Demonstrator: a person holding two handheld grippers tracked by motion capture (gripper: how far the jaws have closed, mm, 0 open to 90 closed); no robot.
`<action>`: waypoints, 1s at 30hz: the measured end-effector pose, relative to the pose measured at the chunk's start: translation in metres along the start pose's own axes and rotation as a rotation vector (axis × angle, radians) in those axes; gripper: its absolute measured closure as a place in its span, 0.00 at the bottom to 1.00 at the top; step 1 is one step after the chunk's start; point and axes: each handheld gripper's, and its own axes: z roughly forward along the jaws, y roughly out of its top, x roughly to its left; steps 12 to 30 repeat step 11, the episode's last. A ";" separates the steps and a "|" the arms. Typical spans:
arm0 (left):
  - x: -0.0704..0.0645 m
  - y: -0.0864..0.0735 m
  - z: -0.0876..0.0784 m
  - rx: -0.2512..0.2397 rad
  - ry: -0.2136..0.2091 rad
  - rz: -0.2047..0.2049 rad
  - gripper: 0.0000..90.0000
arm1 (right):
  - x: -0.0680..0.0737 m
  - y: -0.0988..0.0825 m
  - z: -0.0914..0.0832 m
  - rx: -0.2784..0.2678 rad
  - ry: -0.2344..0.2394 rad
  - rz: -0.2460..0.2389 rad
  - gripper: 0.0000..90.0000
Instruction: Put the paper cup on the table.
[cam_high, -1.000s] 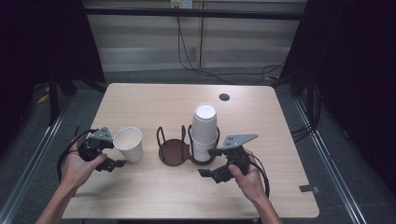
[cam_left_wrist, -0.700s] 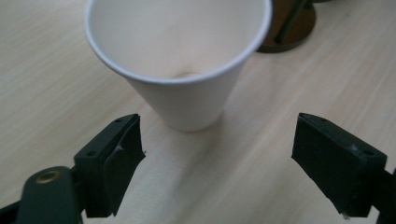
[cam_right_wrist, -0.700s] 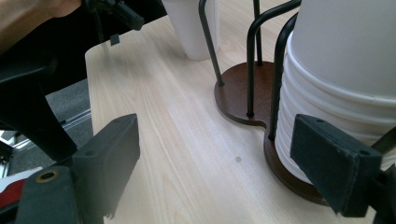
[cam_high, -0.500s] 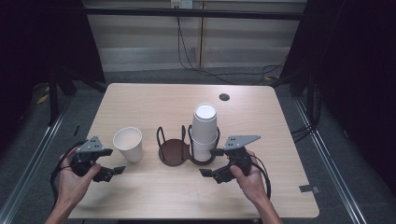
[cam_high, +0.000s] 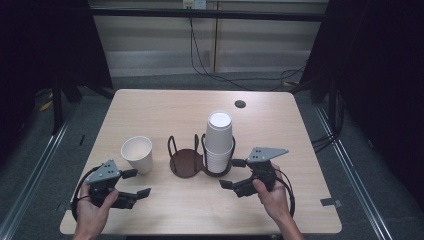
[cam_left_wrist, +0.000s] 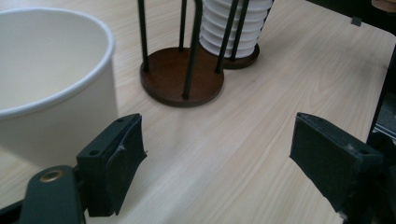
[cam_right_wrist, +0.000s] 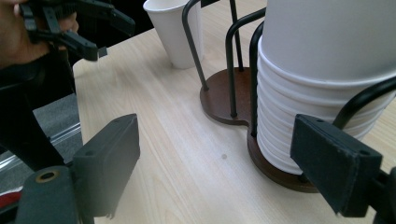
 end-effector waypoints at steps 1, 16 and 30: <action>-0.003 0.000 0.005 -0.012 0.000 -0.016 0.18 | 0.001 -0.001 0.000 -0.004 -0.003 0.002 0.18; -0.025 0.015 0.042 -0.070 -0.062 -0.013 0.18 | 0.015 -0.012 0.001 0.002 -0.022 0.001 0.16; -0.025 0.015 0.042 -0.070 -0.062 -0.013 0.18 | 0.015 -0.012 0.001 0.002 -0.022 0.001 0.16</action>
